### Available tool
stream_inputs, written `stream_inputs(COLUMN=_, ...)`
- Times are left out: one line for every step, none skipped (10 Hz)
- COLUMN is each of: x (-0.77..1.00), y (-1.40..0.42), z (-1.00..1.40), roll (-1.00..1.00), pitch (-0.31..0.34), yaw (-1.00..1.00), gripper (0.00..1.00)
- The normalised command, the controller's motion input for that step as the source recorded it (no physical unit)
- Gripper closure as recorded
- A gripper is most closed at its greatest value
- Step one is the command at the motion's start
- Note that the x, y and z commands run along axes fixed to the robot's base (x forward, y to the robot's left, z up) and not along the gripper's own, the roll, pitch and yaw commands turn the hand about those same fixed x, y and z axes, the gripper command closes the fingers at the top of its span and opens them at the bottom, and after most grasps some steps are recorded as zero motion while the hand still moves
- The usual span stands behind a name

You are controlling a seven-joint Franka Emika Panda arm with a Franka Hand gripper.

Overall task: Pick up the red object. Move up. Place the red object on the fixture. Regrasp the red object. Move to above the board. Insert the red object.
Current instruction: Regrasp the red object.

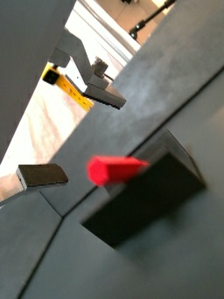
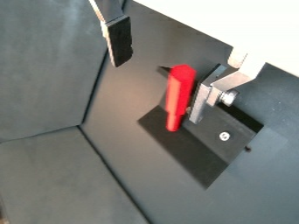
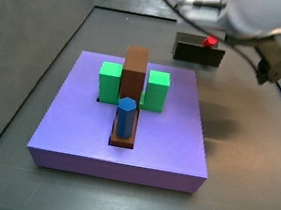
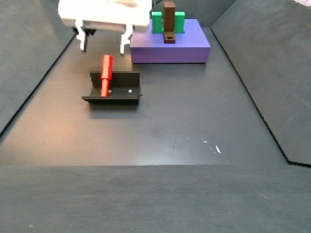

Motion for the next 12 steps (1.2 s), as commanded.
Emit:
stream_inputs(x=0.0, y=0.07, z=-0.59, roll=-0.23, pitch=-0.117, yaw=0.04, gripper=0.0)
stream_inputs(x=0.0, y=0.07, z=-0.49, roll=-0.29, pitch=-0.117, yaw=0.05, gripper=0.0)
stream_inputs(x=0.0, y=0.07, z=-0.35, roll=-0.34, pitch=-0.091, yaw=0.04, gripper=0.0)
stream_inputs(x=0.09, y=0.0, z=0.1, roll=-0.26, pitch=0.0, yaw=0.0, gripper=0.0)
stream_inputs(x=0.0, y=0.0, z=0.05, roll=-0.01, pitch=-0.02, yaw=0.0, gripper=0.0)
stream_inputs(x=-0.09, y=-0.04, z=0.0, roll=0.0, pitch=-0.097, yaw=0.04, gripper=0.0)
stream_inputs(x=0.0, y=0.0, z=0.0, roll=0.05, pitch=0.0, yaw=0.0, gripper=0.0)
stream_inputs(x=0.0, y=0.0, z=0.0, roll=-0.01, pitch=0.0, yaw=0.0, gripper=0.0)
stream_inputs(x=0.0, y=0.0, z=0.0, roll=-0.03, pitch=-0.006, yaw=0.0, gripper=0.0)
stream_inputs(x=0.0, y=0.0, z=0.0, roll=0.0, pitch=0.0, yaw=0.0, gripper=0.0)
stream_inputs(x=0.0, y=0.0, z=0.0, roll=0.0, pitch=0.0, yaw=0.0, gripper=1.0)
stream_inputs(x=0.0, y=0.0, z=0.0, roll=0.0, pitch=0.0, yaw=0.0, gripper=1.0)
